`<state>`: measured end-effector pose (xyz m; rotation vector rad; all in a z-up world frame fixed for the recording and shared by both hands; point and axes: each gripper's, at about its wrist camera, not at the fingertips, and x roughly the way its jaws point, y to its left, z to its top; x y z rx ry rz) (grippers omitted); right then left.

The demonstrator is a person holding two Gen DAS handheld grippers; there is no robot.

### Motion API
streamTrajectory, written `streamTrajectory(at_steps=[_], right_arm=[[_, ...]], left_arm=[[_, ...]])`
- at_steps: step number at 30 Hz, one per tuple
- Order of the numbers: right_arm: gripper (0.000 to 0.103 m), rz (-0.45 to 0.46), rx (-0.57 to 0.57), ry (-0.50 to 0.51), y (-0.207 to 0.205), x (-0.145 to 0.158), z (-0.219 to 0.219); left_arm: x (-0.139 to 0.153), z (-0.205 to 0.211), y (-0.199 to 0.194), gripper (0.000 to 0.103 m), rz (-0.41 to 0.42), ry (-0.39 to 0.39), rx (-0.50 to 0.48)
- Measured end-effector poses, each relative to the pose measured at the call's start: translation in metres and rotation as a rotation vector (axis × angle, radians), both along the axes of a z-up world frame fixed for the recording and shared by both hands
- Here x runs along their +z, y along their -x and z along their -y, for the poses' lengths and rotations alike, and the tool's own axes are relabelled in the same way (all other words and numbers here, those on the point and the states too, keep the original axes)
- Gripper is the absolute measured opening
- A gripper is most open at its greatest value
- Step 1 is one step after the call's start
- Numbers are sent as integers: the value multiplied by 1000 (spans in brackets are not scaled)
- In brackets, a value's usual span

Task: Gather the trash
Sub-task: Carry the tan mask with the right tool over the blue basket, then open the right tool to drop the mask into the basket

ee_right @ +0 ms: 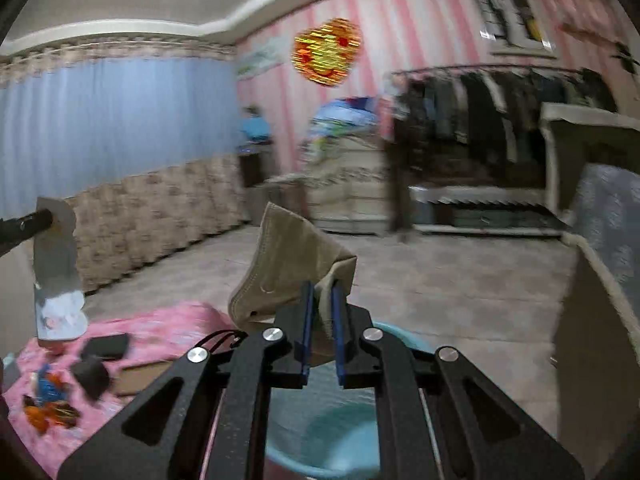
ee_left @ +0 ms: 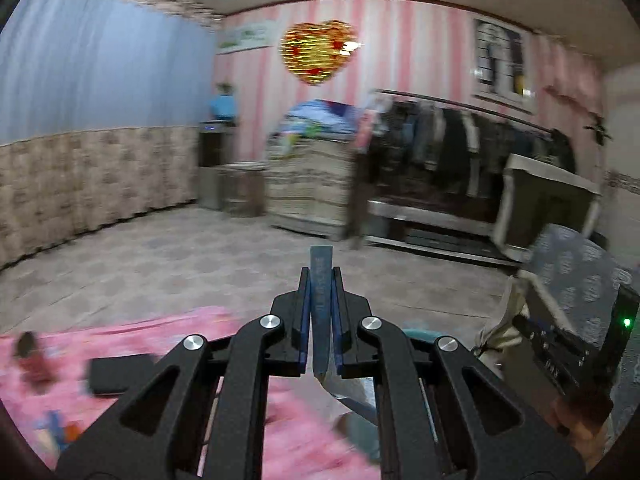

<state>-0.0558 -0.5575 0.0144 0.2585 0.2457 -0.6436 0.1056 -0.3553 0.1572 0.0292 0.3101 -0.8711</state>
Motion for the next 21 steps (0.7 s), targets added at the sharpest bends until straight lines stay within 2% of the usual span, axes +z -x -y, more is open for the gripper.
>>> streamTrajectory(at_steps=[4, 6, 13, 17, 21], right_arm=[[9, -39, -26, -11, 4, -16, 20], [9, -52, -38, -23, 0, -23, 28], [9, -72, -12, -47, -19, -37, 37], [9, -57, -16, -66, -24, -40, 35], [10, -43, -19, -98, -31, -46, 40]], left_arm=[[-38, 80, 8, 8, -53, -42, -116], [-61, 103, 5, 8, -79, -69, -143], [-115, 132, -5, 8, -132, -136, -171], [-133, 145, -13, 8, -155, -148, -193], [-135, 149, -13, 8, -154, -150, -222]])
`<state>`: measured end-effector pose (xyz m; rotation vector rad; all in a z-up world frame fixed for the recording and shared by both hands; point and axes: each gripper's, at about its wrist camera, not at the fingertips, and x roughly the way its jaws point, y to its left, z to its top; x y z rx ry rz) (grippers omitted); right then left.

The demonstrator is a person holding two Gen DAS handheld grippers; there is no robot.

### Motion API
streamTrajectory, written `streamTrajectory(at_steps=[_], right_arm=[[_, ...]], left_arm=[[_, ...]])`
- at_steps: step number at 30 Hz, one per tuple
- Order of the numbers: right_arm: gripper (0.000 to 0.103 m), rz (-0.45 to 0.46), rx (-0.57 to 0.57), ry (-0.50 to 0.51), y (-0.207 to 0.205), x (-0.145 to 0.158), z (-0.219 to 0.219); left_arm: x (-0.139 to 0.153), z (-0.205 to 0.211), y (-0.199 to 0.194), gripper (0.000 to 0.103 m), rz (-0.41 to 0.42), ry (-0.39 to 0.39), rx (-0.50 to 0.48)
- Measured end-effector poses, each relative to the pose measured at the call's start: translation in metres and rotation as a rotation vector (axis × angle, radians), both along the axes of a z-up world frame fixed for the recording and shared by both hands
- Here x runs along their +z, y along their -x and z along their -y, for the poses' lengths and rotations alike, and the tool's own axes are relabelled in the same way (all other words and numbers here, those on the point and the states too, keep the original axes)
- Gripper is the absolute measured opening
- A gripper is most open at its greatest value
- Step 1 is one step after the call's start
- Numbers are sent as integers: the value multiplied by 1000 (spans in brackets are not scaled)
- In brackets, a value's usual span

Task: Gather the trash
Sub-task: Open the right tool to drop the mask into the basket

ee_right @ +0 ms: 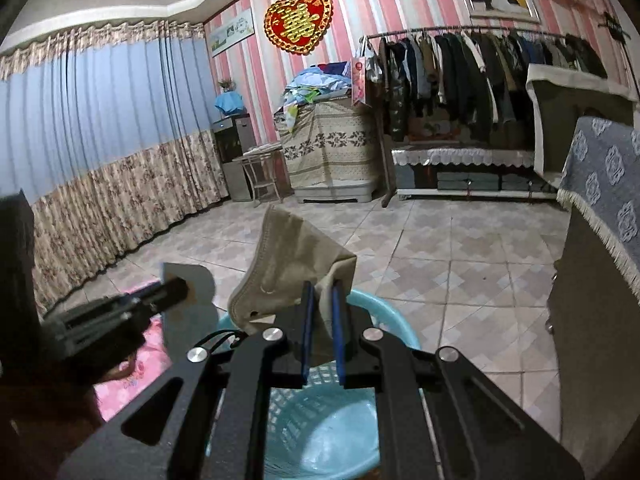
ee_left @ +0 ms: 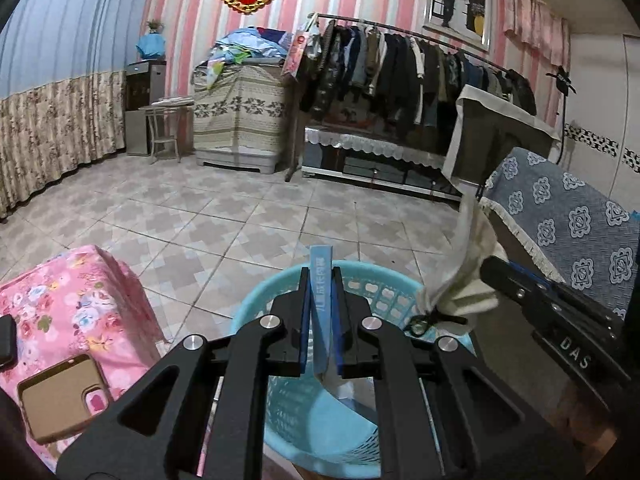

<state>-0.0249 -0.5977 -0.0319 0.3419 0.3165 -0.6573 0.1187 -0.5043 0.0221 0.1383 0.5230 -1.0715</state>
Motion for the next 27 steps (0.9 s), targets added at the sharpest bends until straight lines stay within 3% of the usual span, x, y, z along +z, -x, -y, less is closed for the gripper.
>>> streamTrajectory(at_steps=[5, 10, 13, 21, 27], right_arm=[[13, -40, -4, -21, -11, -9, 4], [16, -61, 2, -35, -14, -14, 5], [38, -59, -1, -27, -15, -12, 3], [38, -28, 10, -20, -10, -2, -3], [39, -60, 5, 8, -24, 15, -33]], left_arm=[[-7, 1, -7, 9, -38, -3, 12], [-5, -2, -10, 35, -41, 6, 33], [-3, -6, -11, 41, -27, 3, 56], [10, -28, -16, 42, -15, -3, 106], [37, -97, -28, 50, -17, 21, 178]])
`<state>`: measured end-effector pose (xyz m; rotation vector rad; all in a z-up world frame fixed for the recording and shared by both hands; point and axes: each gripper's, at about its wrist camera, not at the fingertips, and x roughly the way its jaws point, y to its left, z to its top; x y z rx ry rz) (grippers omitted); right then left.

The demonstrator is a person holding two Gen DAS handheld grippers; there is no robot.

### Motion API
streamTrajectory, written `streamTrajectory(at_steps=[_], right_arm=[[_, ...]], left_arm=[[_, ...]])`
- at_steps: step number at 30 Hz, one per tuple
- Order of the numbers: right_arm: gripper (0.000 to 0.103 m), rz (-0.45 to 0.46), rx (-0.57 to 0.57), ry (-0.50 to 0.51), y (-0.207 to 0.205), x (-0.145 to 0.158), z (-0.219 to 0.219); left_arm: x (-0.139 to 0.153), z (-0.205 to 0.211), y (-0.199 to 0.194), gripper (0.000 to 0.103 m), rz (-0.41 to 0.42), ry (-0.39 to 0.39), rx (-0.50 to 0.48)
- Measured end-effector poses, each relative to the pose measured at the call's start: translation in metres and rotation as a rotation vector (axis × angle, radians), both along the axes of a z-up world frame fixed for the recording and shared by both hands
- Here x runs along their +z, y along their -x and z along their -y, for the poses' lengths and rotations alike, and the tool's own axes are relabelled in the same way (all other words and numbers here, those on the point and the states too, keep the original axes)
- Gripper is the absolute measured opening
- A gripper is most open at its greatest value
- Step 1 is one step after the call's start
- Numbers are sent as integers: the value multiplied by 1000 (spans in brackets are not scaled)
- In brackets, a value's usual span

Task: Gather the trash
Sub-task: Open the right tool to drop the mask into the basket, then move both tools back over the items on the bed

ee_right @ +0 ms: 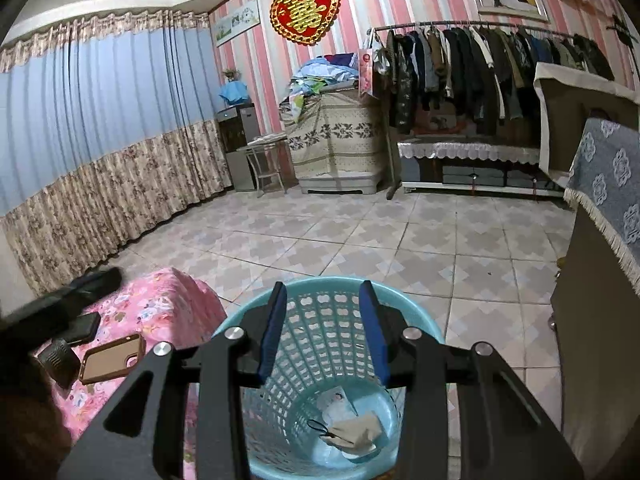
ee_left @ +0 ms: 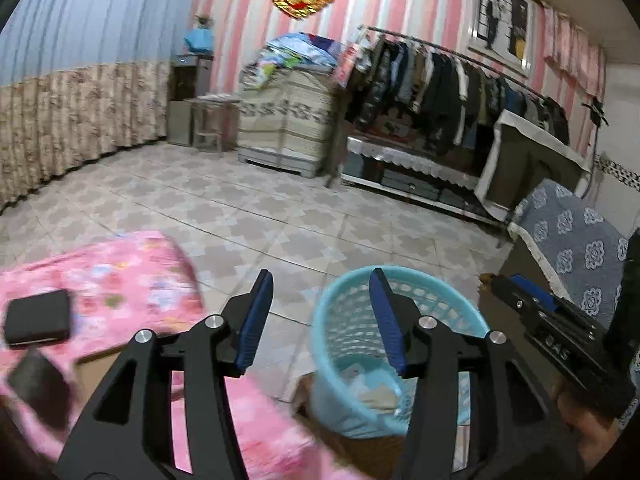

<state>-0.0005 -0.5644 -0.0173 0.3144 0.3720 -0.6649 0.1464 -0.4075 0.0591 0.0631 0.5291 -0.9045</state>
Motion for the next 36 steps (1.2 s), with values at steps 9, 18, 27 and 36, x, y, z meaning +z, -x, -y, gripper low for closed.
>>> streamTrajectory(at_steps=[9, 18, 27, 36], right_arm=[[68, 82, 351, 55, -66, 50, -168], [72, -7, 670, 19, -124, 6, -324], [72, -149, 703, 13, -143, -29, -337], [73, -145, 710, 15, -142, -25, -335]], left_arm=[[33, -252, -2, 72, 166, -97, 458], [-29, -425, -10, 76, -55, -118, 744], [-49, -415, -24, 77, -112, -154, 662], [-82, -399, -35, 58, -187, -259, 605]])
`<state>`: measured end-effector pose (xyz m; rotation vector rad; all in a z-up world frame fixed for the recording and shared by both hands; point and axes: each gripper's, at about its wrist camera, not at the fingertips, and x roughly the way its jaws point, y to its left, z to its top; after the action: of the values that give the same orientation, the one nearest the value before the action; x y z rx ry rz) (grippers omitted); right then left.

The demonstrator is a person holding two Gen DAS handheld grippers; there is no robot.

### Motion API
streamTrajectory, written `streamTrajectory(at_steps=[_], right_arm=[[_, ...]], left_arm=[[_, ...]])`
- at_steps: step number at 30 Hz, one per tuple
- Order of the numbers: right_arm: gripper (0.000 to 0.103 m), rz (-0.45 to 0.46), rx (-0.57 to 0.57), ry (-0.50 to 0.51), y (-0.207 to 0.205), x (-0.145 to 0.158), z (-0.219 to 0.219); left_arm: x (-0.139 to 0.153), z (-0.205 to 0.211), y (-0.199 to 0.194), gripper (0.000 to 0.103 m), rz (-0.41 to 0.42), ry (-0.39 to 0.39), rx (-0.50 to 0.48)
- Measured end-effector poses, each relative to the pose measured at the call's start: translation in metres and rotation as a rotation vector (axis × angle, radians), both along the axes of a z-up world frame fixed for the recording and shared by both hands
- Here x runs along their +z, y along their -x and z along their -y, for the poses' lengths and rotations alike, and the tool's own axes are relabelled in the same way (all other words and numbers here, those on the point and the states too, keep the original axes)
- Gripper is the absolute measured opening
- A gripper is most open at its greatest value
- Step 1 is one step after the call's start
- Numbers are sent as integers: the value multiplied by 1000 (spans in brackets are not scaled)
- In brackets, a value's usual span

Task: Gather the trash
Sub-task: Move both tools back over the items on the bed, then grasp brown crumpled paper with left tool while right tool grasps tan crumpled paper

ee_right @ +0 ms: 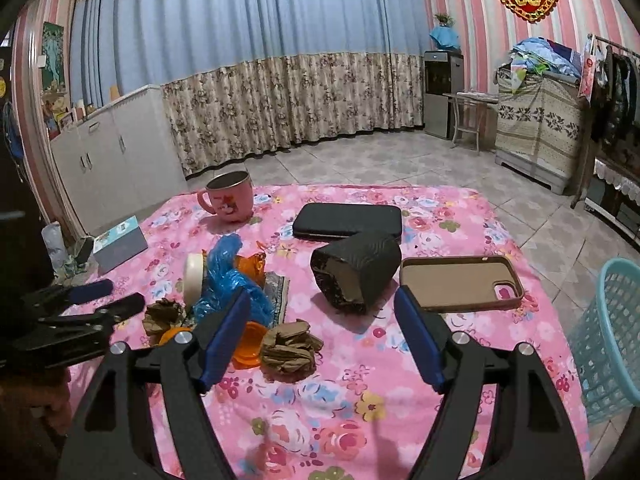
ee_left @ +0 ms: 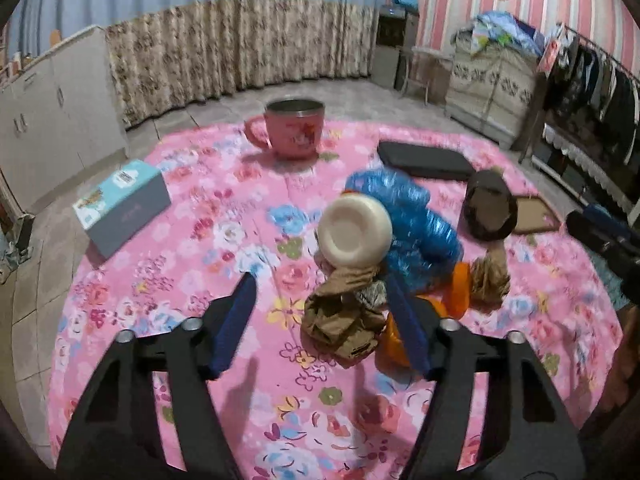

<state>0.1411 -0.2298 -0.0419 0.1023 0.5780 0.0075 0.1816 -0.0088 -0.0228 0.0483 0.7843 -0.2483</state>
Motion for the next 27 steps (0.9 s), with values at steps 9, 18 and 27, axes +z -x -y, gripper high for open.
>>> streamTrajectory(at_steps=[9, 18, 27], right_arm=[[74, -12, 13, -34, -2, -3, 1], [74, -45, 23, -27, -8, -13, -3], [74, -121, 36, -13, -24, -34, -10]], left_arm=[[-26, 23, -13, 38, -58, -114, -86], [-21, 13, -19, 14, -56, -73, -54], [10, -11, 0, 14, 52, 31, 31]])
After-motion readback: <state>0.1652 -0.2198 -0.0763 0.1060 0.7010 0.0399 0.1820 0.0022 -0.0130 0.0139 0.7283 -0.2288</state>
